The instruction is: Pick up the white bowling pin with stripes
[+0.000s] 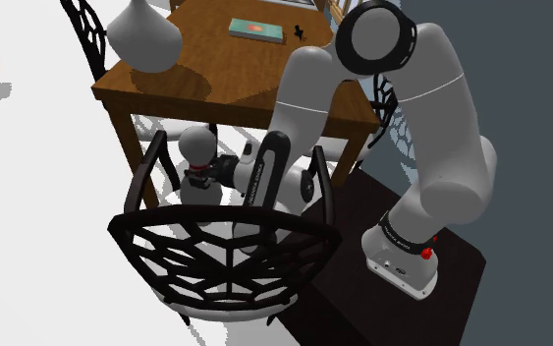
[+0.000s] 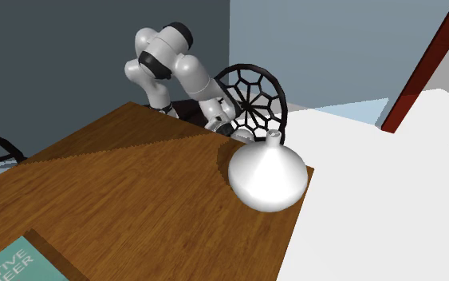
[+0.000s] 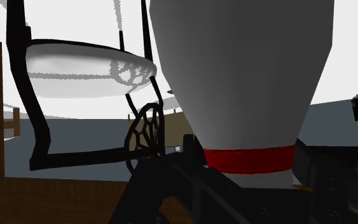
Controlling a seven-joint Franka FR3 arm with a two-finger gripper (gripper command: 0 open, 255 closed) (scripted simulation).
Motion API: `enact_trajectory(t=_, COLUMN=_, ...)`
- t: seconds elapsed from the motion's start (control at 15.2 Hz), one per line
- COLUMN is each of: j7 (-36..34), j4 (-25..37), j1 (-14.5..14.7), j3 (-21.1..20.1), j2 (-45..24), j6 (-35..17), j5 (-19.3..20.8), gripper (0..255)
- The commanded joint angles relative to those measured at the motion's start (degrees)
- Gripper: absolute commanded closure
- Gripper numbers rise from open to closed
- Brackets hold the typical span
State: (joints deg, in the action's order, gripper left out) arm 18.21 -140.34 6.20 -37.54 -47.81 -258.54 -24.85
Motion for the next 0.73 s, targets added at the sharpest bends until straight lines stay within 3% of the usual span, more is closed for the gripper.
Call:
enact_trajectory(t=0.0, j7=0.07, j4=-0.69, j1=-0.42, j3=-0.71, j2=1.38, j6=0.64, j5=-0.74, gripper=255)
enact_trajectory(t=0.66, j7=0.43, j4=-4.5, j1=-3.53, j3=-5.77, j2=11.48, j6=6.33, j5=-6.04, gripper=255)
